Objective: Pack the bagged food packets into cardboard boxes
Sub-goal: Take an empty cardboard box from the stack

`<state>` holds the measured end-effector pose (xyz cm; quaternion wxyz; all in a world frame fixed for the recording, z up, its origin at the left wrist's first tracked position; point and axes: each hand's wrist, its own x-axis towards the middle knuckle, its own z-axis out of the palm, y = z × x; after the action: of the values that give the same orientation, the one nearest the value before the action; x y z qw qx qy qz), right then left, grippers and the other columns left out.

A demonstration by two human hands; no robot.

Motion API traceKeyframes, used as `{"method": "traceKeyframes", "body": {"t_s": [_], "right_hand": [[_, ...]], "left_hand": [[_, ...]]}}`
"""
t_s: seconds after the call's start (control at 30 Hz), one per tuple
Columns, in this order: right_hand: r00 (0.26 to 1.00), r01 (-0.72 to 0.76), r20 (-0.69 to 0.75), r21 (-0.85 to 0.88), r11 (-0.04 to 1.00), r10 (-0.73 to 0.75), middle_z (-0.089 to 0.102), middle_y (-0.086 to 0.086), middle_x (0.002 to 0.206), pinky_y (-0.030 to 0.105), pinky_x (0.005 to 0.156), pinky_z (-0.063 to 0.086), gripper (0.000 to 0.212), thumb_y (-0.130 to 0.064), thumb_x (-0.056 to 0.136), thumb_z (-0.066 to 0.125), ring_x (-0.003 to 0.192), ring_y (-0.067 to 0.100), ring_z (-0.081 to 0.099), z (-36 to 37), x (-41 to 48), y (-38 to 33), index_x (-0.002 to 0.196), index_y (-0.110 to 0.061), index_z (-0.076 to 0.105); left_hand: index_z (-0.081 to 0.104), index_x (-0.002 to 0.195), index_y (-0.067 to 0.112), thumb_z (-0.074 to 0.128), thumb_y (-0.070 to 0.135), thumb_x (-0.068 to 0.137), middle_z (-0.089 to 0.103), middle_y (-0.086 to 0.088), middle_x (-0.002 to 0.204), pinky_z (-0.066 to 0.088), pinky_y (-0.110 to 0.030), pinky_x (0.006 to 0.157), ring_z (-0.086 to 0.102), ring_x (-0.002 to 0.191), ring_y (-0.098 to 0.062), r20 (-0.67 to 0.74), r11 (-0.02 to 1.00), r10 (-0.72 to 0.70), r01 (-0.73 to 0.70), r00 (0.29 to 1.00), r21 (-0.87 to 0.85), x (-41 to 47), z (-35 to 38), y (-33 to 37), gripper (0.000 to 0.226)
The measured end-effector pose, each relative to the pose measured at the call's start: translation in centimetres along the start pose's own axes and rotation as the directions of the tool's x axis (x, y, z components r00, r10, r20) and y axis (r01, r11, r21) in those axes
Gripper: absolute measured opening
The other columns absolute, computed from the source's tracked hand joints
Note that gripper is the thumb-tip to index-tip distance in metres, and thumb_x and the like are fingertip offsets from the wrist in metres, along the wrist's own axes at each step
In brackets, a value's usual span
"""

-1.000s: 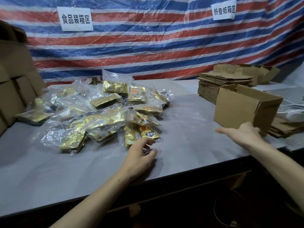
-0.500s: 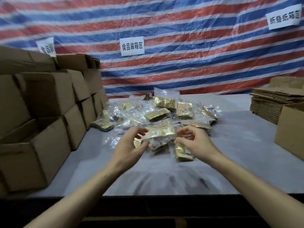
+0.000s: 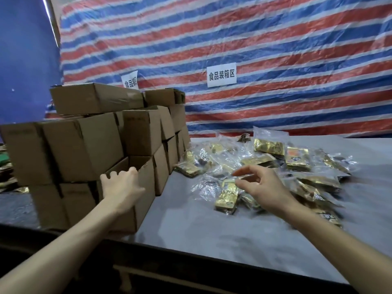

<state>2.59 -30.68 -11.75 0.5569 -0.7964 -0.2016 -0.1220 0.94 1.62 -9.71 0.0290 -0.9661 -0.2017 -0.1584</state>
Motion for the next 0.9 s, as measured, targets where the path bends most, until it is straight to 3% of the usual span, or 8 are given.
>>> {"method": "traceKeyframes", "body": {"t_s": [0.13, 0.23, 0.33, 0.47, 0.6, 0.73, 0.83, 0.9], "right_hand": [[1.0, -0.002, 0.028, -0.003, 1.0, 0.002, 0.071, -0.008, 0.099, 0.02, 0.069, 0.053, 0.013, -0.011, 0.091, 0.072, 0.083, 0.006, 0.067, 0.4, -0.1, -0.2, 0.094, -0.023, 0.071], [1.0, 0.01, 0.025, -0.025, 1.0, -0.009, 0.071, -0.008, 0.099, 0.013, 0.064, 0.051, 0.014, -0.011, 0.091, 0.072, 0.084, 0.004, 0.067, 0.2, -0.1, -0.3, 0.094, -0.024, 0.071], [1.0, 0.001, 0.018, -0.039, 0.999, 0.0, 0.07, -0.005, 0.105, 0.012, 0.067, 0.053, 0.016, -0.012, 0.089, 0.074, 0.091, 0.009, 0.068, -0.3, -0.3, -0.1, 0.101, -0.021, 0.069], [0.997, -0.066, 0.039, -0.032, 0.997, 0.067, 0.067, 0.001, 0.112, 0.022, 0.075, 0.058, 0.035, -0.018, 0.083, 0.082, 0.097, 0.015, 0.068, -1.1, -1.1, 0.9, 0.113, -0.019, 0.064], [0.988, -0.146, 0.051, 0.0, 0.989, 0.145, 0.061, -0.001, 0.124, 0.038, 0.088, 0.06, 0.08, -0.043, 0.06, 0.09, 0.106, 0.017, 0.065, -2.0, -2.2, 2.3, 0.129, -0.027, 0.053], [0.981, -0.174, 0.079, -0.029, 0.984, 0.176, 0.048, -0.011, 0.137, 0.04, 0.106, 0.046, 0.129, -0.056, 0.042, 0.096, 0.125, 0.014, 0.051, -4.0, -3.0, 4.0, 0.151, -0.035, 0.032], [0.971, -0.201, 0.149, 0.102, 0.974, 0.185, 0.07, -0.016, 0.115, 0.021, 0.083, 0.056, 0.114, -0.044, 0.037, 0.099, 0.107, 0.006, 0.068, -5.9, -3.7, 5.3, 0.136, -0.044, 0.042], [0.963, -0.238, 0.158, 0.121, 0.964, 0.218, 0.074, -0.011, 0.11, 0.025, 0.082, 0.059, 0.106, -0.041, 0.038, 0.101, 0.104, 0.008, 0.07, -6.6, -4.2, 6.3, 0.128, -0.041, 0.047]], "left_hand": [[0.055, 0.101, 0.023, 0.058, 0.018, 0.09, 0.069, -0.005, 0.106, 0.034, -0.047, 0.107, 0.061, 0.111, -0.03, -0.075, 0.997, 0.042, -0.047, 0.996, -0.062, -1.6, -0.2, 0.6, 0.012], [0.057, 0.096, 0.024, 0.061, 0.015, 0.088, 0.059, 0.004, 0.081, 0.037, -0.046, 0.107, 0.059, 0.091, -0.023, -0.087, 0.985, 0.105, -0.116, 0.991, -0.129, -3.0, -1.5, 2.0, 0.013], [0.062, 0.099, 0.025, 0.064, 0.017, 0.084, 0.044, 0.01, 0.071, 0.041, -0.037, 0.086, 0.045, 0.077, -0.02, -0.09, 0.964, 0.18, -0.193, 0.98, -0.181, -4.7, -3.2, 3.2, 0.017], [0.066, 0.105, 0.03, 0.072, 0.027, 0.083, 0.059, 0.009, 0.087, 0.046, -0.03, 0.065, 0.058, 0.082, -0.018, -0.038, 0.905, 0.321, -0.319, 0.946, -0.28, -7.6, -5.2, 4.6, 0.023], [0.067, 0.113, 0.038, 0.079, 0.031, 0.083, 0.065, 0.015, 0.101, 0.057, -0.032, 0.08, 0.062, 0.095, -0.007, 0.003, 0.724, 0.543, -0.466, 0.84, -0.509, -9.2, -6.0, 5.9, 0.033], [0.068, 0.119, 0.038, 0.077, 0.021, 0.088, 0.064, 0.024, 0.107, 0.049, -0.011, 0.088, 0.056, 0.107, 0.007, -0.08, 0.458, 0.747, -0.598, 0.66, -0.658, -8.9, -5.5, 7.1, 0.036], [0.064, 0.117, 0.044, 0.076, 0.021, 0.089, 0.062, 0.019, 0.111, 0.046, -0.017, 0.094, 0.052, 0.11, 0.003, -0.134, 0.366, 0.802, -0.656, 0.582, -0.66, -7.4, -3.7, 8.1, 0.038], [0.066, 0.118, 0.041, 0.078, 0.021, 0.088, 0.058, 0.015, 0.119, 0.045, -0.031, 0.103, 0.049, 0.117, 0.0, -0.182, 0.31, 0.805, -0.663, 0.564, -0.682, -6.5, -1.6, 9.0, 0.038]]}}
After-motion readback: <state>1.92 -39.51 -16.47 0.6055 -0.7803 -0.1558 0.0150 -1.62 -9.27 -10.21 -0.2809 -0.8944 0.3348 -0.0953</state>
